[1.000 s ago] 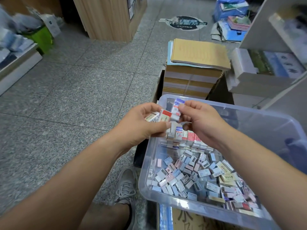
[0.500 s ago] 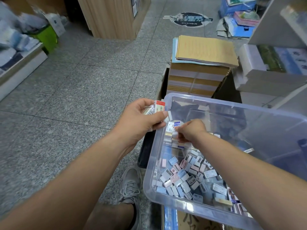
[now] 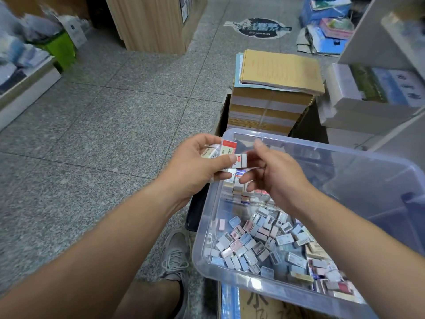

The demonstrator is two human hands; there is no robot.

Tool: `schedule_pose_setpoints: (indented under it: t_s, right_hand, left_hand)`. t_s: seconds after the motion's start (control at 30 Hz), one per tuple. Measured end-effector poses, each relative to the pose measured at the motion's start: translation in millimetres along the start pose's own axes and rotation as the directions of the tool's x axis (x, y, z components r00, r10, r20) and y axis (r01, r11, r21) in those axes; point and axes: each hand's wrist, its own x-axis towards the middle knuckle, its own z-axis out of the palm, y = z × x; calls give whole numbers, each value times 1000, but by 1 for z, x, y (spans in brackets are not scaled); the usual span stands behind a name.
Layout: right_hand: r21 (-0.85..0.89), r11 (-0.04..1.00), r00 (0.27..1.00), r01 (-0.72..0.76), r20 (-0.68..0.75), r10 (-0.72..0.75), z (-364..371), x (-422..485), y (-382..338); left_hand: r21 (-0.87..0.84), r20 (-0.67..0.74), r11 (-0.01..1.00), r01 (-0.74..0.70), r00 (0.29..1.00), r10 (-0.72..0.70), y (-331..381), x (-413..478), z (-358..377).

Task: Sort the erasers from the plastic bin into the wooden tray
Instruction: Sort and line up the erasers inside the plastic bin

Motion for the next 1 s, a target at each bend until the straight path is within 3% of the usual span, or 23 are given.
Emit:
schedule_pose_setpoints:
  t_s: [0.07, 0.17, 0.27, 0.4, 0.7, 0.83, 1.0]
  right_hand:
    - [-37, 998, 997, 52, 61, -49, -2, -10, -6]
    - [-55, 996, 997, 63, -36, -65, -16, -9, -4]
    - [-73, 996, 977, -49, -210, 33, -37, 2, 7]
    - [-208, 945, 927, -252, -331, 174, -56, 25, 42]
    - [-308, 918, 856, -250, -514, 61, -40, 75, 74]
    - [-414, 893, 875, -177, -481, -50, -45, 72, 89]
    - [-775, 626, 968, -84, -212, -133, -54, 63, 94]
  left_hand:
    - [0, 7, 1000, 3, 1000, -3, 1, 0, 2]
    - [-29, -6, 1000, 10, 1000, -10, 2, -2, 4]
    - [16, -34, 1000, 5, 999, -5, 1, -2, 3]
    - [57, -24, 998, 11, 1000, -10, 0, -3, 4]
    - [106, -17, 994, 16, 1000, -14, 1, 0, 7]
    - [108, -20, 994, 12, 1000, -10, 1, 1, 8]
    - [136, -6, 991, -4, 1000, 5, -2, 1, 5]
